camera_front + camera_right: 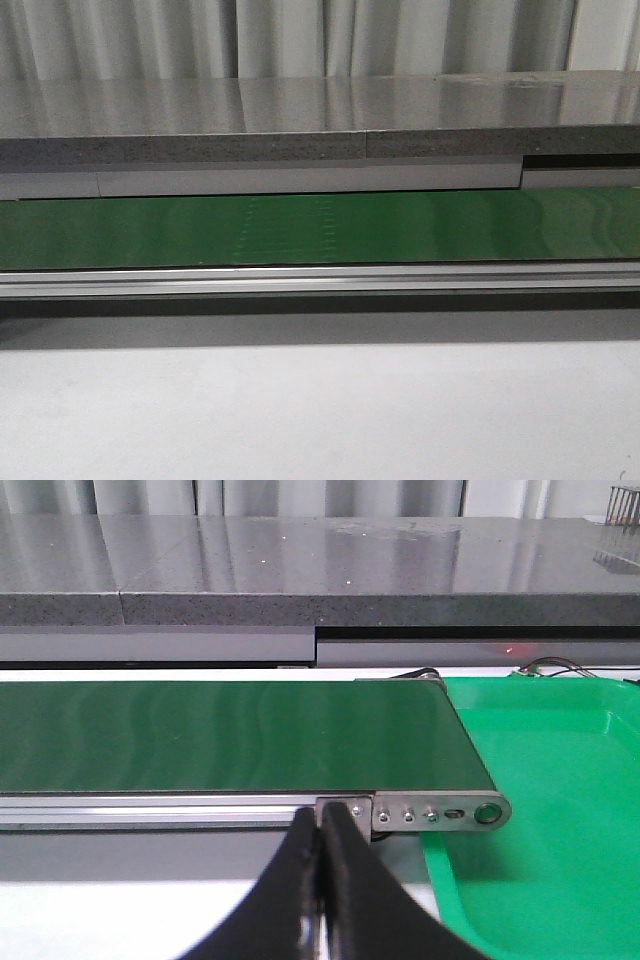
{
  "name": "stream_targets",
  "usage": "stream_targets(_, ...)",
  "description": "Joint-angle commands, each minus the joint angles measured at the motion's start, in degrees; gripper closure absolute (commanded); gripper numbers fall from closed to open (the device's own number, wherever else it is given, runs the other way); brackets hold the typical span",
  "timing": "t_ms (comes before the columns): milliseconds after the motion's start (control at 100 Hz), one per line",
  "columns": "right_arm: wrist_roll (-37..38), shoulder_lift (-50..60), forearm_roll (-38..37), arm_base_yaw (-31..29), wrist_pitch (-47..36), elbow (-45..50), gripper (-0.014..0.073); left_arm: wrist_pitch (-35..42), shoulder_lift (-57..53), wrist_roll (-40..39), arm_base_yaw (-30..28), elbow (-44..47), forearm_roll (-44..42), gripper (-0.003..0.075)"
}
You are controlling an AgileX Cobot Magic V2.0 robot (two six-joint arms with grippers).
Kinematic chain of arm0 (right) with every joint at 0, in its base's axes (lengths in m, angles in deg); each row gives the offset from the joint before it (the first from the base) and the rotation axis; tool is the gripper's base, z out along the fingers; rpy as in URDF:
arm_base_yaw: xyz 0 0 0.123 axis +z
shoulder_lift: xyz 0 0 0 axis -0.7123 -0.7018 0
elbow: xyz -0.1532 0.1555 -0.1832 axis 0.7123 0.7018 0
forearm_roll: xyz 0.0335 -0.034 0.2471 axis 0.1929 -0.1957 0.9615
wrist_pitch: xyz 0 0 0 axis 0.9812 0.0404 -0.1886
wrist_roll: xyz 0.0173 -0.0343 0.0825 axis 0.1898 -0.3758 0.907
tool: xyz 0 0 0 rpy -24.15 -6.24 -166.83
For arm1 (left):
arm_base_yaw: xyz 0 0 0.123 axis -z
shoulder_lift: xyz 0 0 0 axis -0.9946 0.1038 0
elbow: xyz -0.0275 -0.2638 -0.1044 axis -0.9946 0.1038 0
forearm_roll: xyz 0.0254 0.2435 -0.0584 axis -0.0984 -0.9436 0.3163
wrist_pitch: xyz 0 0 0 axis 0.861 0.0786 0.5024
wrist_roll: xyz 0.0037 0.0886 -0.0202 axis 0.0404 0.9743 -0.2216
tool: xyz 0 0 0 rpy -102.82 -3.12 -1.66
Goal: Move button from left to right
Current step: 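Move the left gripper down toward the yellow push-button in the blue tray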
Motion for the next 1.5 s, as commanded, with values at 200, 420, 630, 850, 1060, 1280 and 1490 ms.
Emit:
stream_targets(200,-0.05,0.66,-0.51,-0.38,-4.95,-1.0,0.0662,5.0,-1.91,-0.57,0.37,2.5,0.45,0.0739)
stream_targets(420,-0.05,0.66,-0.51,-0.38,-4.95,-1.0,0.0662,5.0,-1.91,-0.57,0.37,2.02,0.45,0.0739)
stream_targets(630,-0.05,0.66,-0.51,-0.38,-4.95,-1.0,0.0662,1.0,-1.2,-0.57,0.37,-4.54,0.45,0.0739)
stream_targets(850,-0.05,0.66,-0.51,-0.38,-4.95,-1.0,0.0662,-14.07,6.68,-0.57,0.37,-17.71,0.45,0.0739)
stream_targets(1060,-0.05,0.66,-0.51,-0.38,-4.95,-1.0,0.0662,-34.27,19.77,-0.57,0.37,-32.46,-0.69,0.0739)
stream_targets(1280,-0.05,0.66,-0.51,-0.38,-4.95,-1.0,0.0662,-40.65,31.22,-0.57,0.37,-40.6,1.53,0.0739)
stream_targets(1490,-0.05,0.66,-0.51,-0.38,-4.95,-1.0,0.0662,-39.19,35.98,-0.57,0.37,-41.05,2.05,0.0739)
